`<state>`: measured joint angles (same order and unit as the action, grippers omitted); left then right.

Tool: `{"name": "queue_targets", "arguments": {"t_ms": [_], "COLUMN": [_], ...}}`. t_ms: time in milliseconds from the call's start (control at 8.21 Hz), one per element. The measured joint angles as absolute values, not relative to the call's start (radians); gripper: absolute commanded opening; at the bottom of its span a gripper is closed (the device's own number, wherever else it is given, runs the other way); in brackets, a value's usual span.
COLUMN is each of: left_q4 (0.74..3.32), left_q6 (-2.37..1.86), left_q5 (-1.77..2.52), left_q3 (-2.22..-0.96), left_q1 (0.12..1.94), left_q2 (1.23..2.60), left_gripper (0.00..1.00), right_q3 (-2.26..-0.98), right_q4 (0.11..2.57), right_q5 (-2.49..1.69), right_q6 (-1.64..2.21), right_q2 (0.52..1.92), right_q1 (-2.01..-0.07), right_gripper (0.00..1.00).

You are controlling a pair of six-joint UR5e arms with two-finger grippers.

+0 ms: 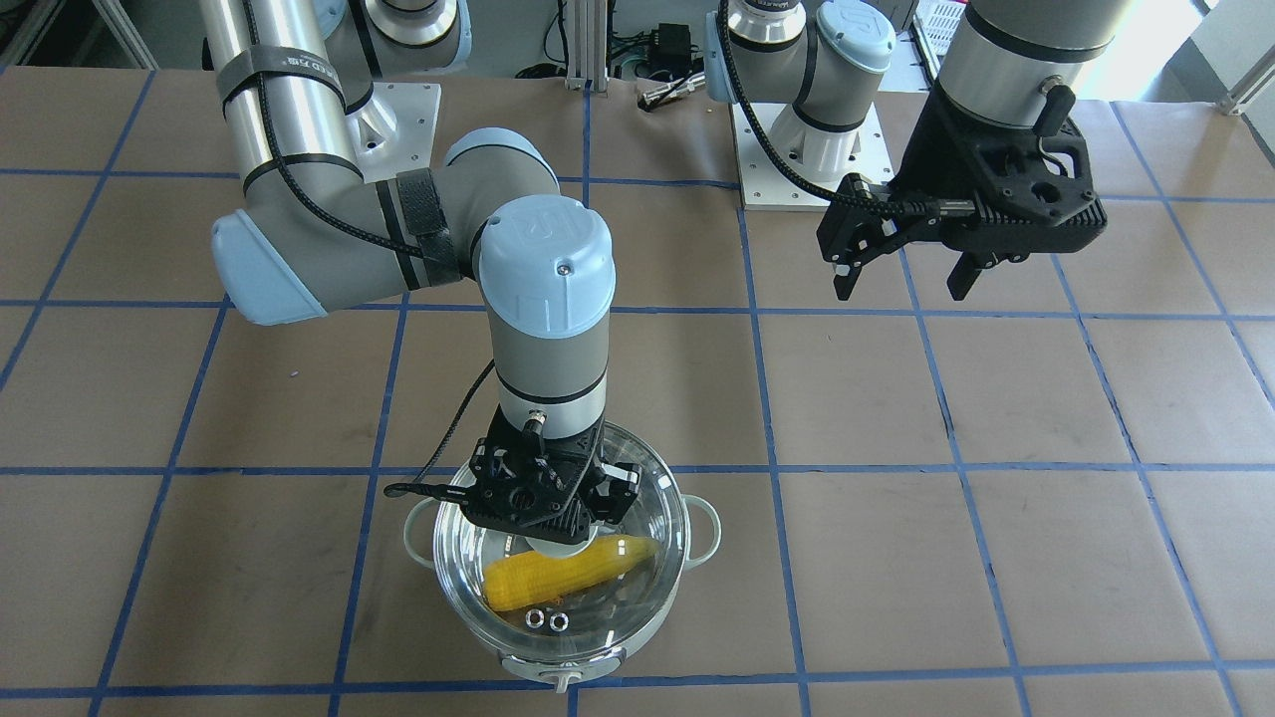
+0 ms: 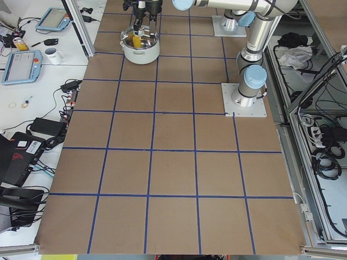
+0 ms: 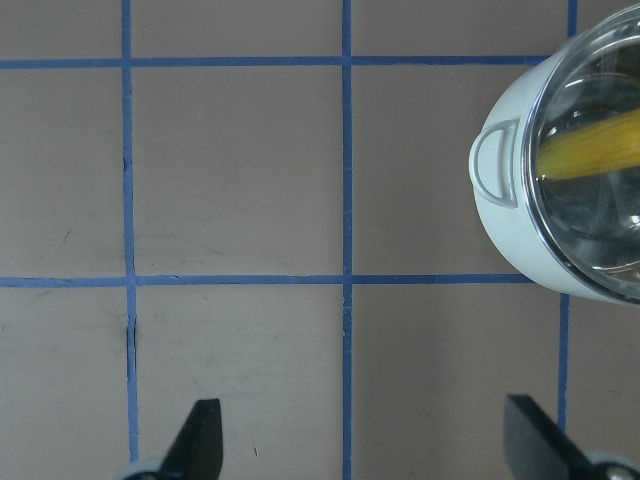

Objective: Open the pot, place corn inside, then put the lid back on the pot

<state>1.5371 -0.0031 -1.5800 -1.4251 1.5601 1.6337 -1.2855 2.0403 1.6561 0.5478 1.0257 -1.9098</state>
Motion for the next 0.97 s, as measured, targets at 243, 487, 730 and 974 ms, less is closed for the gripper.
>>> {"name": "queue_targets", "arguments": {"t_ms": [243, 487, 730, 974], "left_q4": [1.537, 1.537, 1.537, 1.537], "left_q6": [-0.003, -0.003, -0.003, -0.003], "left_q5": [-1.581, -1.582, -1.580, -1.581], "left_q3": [-1.425, -1.425, -1.425, -1.425], "left_q1": [1.560, 1.560, 1.560, 1.560], "left_q2": [1.634, 1.634, 1.634, 1.634], "left_gripper": [1.00, 1.00, 1.00, 1.00], "right_q3": [-1.285, -1.285, -1.285, -1.286], "right_q4": [2.037, 2.032, 2.029, 2.027], "right_q5": [1.657, 1.658, 1.659, 1.660], "right_q6": [0.549, 0.551, 0.551, 0.551], "right_q2": [1.026, 1.026, 1.026, 1.027], "right_q1": [-1.910, -1.910, -1.910, -1.910], "right_gripper": [0.26, 0.26, 0.26, 0.26]}}
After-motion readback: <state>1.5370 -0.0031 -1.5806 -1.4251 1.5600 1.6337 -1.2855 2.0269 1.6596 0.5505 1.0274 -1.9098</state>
